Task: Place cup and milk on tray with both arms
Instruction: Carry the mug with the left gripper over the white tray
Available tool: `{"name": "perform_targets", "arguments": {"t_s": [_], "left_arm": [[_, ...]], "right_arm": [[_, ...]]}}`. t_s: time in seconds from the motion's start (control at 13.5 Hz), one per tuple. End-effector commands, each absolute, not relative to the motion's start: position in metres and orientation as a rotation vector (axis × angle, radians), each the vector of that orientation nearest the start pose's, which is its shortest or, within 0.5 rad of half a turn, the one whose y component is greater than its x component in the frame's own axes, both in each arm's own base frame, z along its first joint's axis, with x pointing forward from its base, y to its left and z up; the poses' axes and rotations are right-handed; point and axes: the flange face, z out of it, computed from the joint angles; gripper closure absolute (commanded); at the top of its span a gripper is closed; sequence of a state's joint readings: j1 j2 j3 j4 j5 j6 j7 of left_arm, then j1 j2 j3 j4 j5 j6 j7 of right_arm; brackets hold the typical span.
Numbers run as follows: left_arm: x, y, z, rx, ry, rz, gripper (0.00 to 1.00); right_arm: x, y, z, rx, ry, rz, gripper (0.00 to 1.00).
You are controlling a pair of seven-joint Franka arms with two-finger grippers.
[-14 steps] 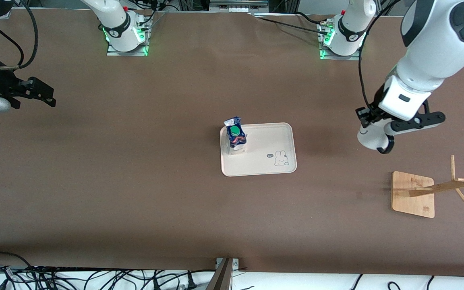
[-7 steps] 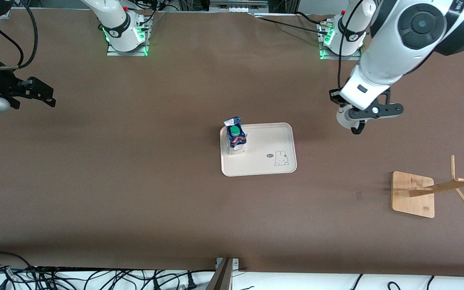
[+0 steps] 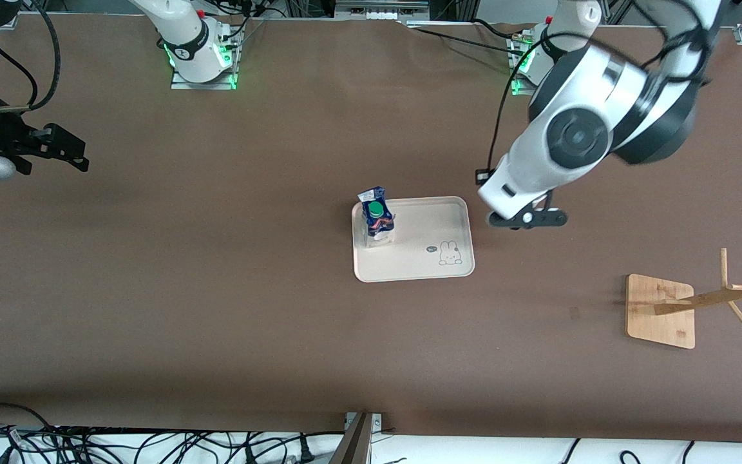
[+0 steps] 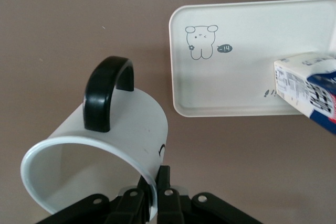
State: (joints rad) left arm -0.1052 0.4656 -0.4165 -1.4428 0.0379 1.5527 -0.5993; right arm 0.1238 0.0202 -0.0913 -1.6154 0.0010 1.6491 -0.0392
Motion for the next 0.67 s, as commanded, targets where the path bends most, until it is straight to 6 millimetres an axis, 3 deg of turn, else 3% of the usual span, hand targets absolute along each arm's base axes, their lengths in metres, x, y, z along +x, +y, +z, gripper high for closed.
{"name": "perform_targets", "arguments": {"t_s": [0.0,0.15,0.59], "left_arm": [[0.614,-0.310,0.374,-3.018,-0.290,0.553,1.00],[0.610,-0.340,0.346,-3.001,-0.367,0.505,1.00],[0.614,-0.359,0.286,-3.030,-0.524,0.533,1.00]], "right_arm": [[0.569,0.016,0.604,-3.150,-0.095,-0.032,0.00],[0.569,0.016,0.604,-3.150,-0.095,-0.032,0.00],[0.569,0.016,0.605,-3.150,-0.095,-0.034,0.00]]}}
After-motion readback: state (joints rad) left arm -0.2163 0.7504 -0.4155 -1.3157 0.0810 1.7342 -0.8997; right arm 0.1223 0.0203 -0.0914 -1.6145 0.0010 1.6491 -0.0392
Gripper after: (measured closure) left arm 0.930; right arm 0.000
